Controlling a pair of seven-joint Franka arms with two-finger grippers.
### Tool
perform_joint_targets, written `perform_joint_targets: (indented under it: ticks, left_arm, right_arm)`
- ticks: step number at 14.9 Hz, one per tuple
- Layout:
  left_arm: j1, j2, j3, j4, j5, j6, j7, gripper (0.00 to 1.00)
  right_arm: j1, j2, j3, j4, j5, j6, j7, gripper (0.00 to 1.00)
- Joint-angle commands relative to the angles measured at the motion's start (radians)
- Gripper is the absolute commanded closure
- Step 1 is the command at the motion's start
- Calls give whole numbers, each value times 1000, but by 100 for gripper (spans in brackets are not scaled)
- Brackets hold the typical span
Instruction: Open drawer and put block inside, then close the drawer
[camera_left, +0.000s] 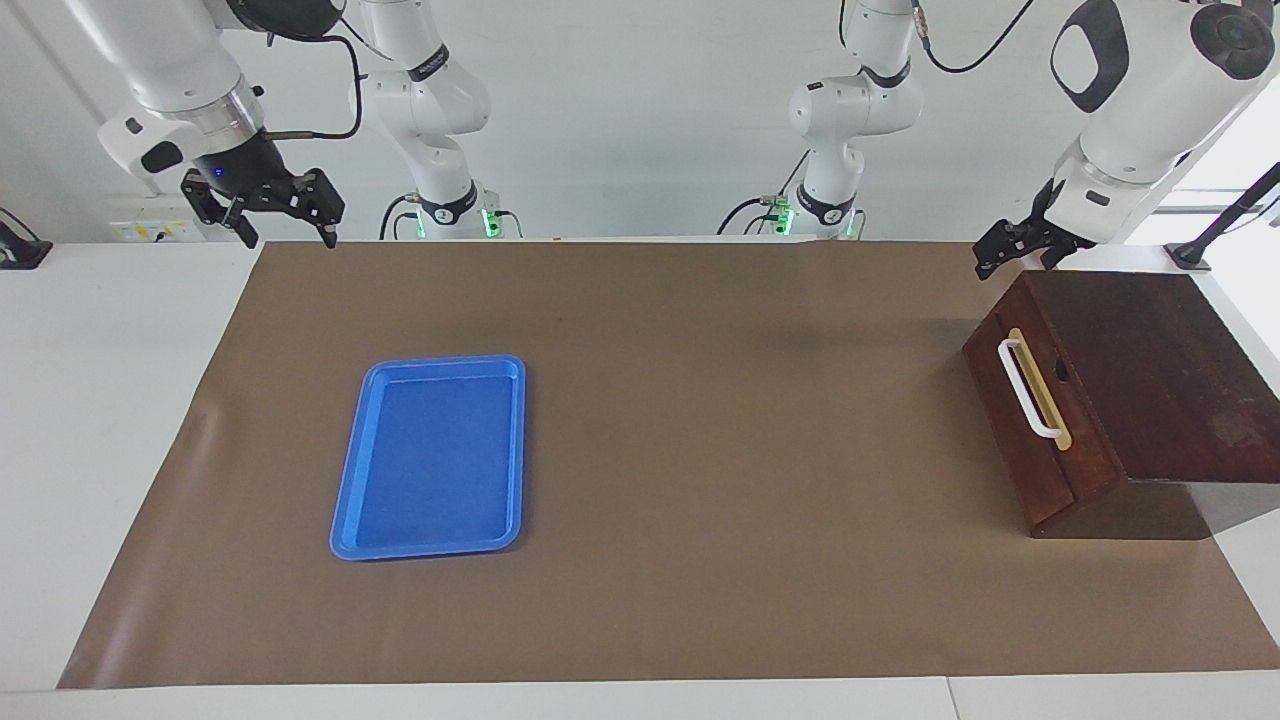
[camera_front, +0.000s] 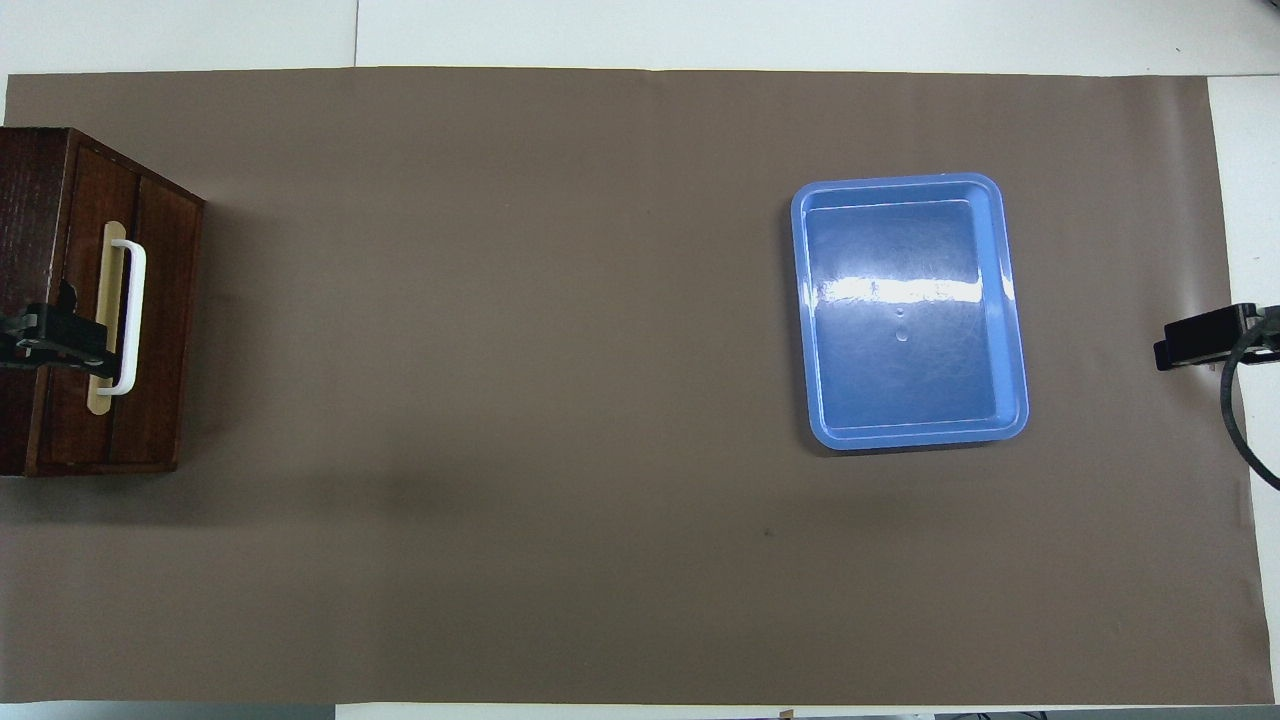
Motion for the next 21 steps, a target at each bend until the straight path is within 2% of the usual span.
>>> perform_joint_targets:
  ticks: [1,4,8,13,21]
  left_arm:
    - [4,-21,-8,-9,-15,0,14,0]
    - [-40,-16,-15,-3,-15,16,4,0]
    - [-40,-13,-16,3,-81,27,11,0]
    - [-39,-16,-17,-7,-83,88,14,0]
    - [-40,-13,-16,-6,-83,99,13,0]
  right_arm:
    - [-11,-12,6,-11,12,-10,12,0]
    - [-11,-12,8,-11,12,-10,12,0]
    - [-11,-12,8,-11,12,-10,12,0]
    - [-11,-12,8,-11,12,-10,12,0]
    - [-11,-12,6,-11,12,-10,12,0]
